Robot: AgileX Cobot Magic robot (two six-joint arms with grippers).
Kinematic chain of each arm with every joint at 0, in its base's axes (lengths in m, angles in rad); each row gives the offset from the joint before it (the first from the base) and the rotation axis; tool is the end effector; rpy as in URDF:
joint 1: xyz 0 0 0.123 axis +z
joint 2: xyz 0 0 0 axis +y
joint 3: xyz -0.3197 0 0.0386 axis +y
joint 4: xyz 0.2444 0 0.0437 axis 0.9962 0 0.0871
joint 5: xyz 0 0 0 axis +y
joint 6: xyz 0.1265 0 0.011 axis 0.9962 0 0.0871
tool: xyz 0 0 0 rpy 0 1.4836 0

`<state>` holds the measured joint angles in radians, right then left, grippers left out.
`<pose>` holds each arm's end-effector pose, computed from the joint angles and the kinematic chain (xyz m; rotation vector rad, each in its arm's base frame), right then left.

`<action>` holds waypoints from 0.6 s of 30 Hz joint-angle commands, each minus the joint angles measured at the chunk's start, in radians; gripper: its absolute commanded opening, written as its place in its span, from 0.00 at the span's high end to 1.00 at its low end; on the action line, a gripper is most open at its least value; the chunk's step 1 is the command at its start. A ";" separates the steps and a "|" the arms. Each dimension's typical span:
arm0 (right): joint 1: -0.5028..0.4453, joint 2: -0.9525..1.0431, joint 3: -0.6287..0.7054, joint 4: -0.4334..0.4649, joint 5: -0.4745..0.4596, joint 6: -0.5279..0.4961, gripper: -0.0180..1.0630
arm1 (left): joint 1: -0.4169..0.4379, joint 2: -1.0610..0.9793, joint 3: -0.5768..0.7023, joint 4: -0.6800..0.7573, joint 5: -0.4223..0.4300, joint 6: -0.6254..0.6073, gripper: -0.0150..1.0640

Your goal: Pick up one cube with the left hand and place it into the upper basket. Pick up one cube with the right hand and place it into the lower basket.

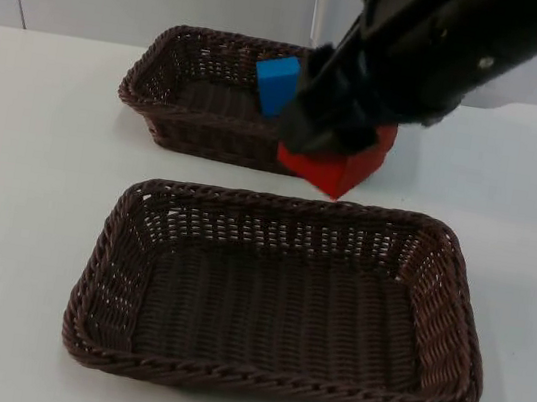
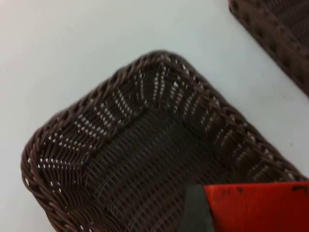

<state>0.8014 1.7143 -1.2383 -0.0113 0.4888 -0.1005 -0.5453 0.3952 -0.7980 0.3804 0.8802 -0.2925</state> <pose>0.2803 0.2885 0.2630 -1.0861 2.2200 0.2961 0.0544 0.0095 0.3755 0.2848 1.8894 -0.1182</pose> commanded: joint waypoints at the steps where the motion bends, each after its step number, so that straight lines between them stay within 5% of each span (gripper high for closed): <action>1: 0.003 0.018 0.005 -0.001 -0.031 -0.006 0.98 | -0.001 -0.005 0.007 0.000 -0.003 -0.003 0.08; 18: 0.003 0.277 0.005 -0.003 -0.199 0.022 0.98 | -0.001 -0.005 0.007 0.000 -0.003 -0.003 0.08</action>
<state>0.8014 1.9785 -1.2340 -0.0113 0.3195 -0.0860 -0.5453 0.3952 -0.7980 0.3804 0.8802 -0.2925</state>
